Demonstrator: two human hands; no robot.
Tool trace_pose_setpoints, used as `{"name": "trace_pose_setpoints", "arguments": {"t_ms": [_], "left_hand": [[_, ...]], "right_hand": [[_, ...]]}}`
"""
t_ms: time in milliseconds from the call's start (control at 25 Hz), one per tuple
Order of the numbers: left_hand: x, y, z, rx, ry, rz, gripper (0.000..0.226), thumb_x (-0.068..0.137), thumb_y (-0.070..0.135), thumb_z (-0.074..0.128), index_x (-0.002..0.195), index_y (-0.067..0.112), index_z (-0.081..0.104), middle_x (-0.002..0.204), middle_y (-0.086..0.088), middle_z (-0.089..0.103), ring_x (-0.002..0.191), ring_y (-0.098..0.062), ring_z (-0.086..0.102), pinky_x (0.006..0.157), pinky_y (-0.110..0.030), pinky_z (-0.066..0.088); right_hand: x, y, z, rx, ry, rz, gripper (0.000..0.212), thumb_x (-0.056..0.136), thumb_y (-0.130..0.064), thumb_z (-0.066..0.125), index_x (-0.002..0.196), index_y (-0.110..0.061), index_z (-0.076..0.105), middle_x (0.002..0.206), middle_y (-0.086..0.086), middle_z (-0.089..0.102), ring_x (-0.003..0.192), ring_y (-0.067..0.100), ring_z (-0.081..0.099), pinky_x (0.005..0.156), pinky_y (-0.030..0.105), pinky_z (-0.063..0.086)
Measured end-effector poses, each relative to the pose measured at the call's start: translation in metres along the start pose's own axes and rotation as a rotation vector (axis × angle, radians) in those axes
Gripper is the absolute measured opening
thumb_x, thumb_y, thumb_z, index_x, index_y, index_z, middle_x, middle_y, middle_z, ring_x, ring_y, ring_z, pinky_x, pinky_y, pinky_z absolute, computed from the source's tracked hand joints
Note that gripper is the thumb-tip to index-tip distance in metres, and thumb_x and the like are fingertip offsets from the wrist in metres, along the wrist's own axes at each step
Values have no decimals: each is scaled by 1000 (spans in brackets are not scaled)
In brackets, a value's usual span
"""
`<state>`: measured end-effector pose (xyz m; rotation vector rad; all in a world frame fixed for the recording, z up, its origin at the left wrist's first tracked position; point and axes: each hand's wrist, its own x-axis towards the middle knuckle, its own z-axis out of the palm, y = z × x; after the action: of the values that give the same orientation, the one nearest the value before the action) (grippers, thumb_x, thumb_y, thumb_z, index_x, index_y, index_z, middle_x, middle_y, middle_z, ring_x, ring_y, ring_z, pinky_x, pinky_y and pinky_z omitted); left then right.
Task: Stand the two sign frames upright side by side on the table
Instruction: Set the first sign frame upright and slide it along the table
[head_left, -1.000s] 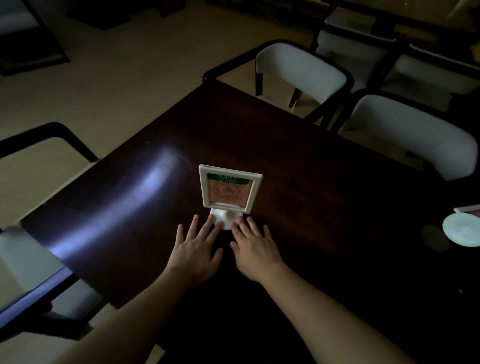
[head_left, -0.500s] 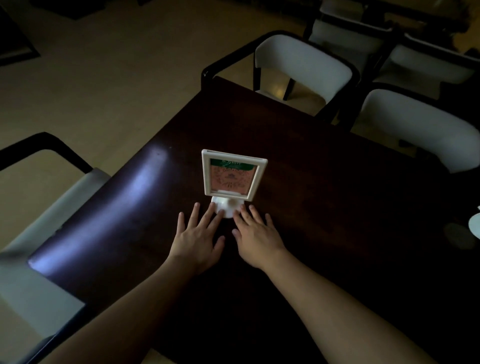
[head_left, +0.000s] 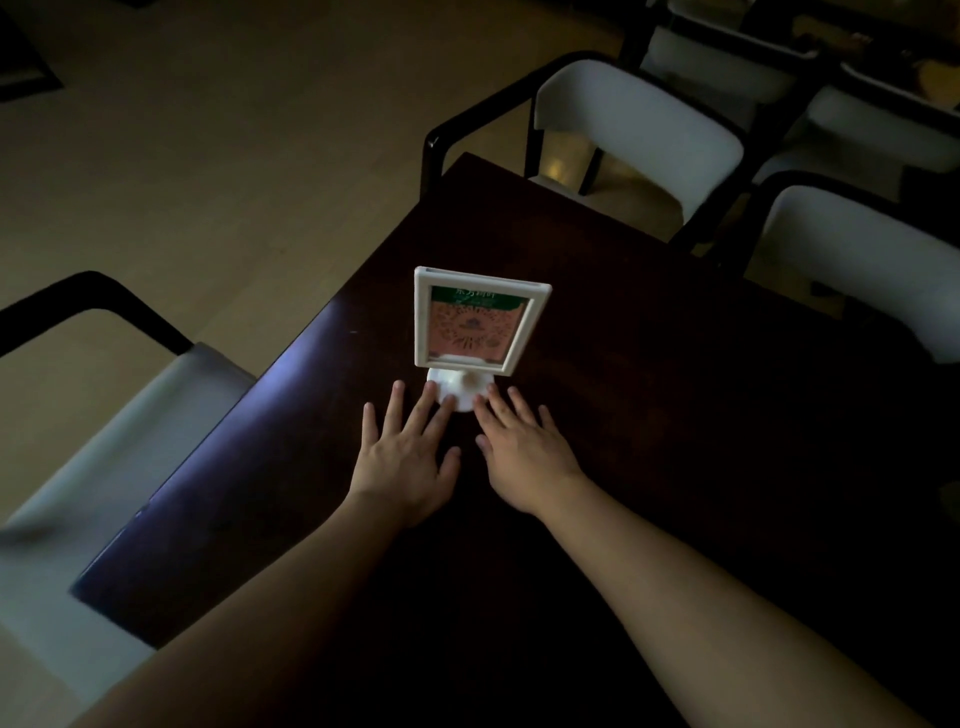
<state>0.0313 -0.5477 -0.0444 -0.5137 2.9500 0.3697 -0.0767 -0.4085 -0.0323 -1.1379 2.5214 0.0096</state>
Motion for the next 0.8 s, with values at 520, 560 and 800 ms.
{"name": "trace_pose_setpoints", "arguments": {"t_ms": [520, 560, 800], "left_hand": [[29, -30, -17, -45, -7, -55, 70, 96, 55, 27, 157, 30, 5, 165, 5, -6, 149, -31, -17, 117, -62, -4], [30, -32, -18, -42, -9, -56, 70, 96, 55, 27, 157, 30, 5, 165, 5, -6, 149, -31, -16, 117, -62, -3], [28, -34, -22, -27, -18, -46, 71, 95, 56, 27, 157, 30, 3, 166, 5, -6, 149, -31, -16, 117, -62, -2]], "right_hand": [[50, -14, -17, -33, -28, -29, 59, 106, -36, 28, 158, -27, 0, 168, -3, -6, 153, 24, -6, 119, 56, 6], [51, -14, -18, -39, -36, -28, 59, 106, -35, 27, 158, -27, -1, 168, -4, -7, 153, 24, -6, 119, 57, 6], [50, -14, -23, -43, -56, -28, 60, 107, -34, 28, 157, -31, -3, 167, -6, -11, 153, 23, -8, 120, 57, 4]]}}
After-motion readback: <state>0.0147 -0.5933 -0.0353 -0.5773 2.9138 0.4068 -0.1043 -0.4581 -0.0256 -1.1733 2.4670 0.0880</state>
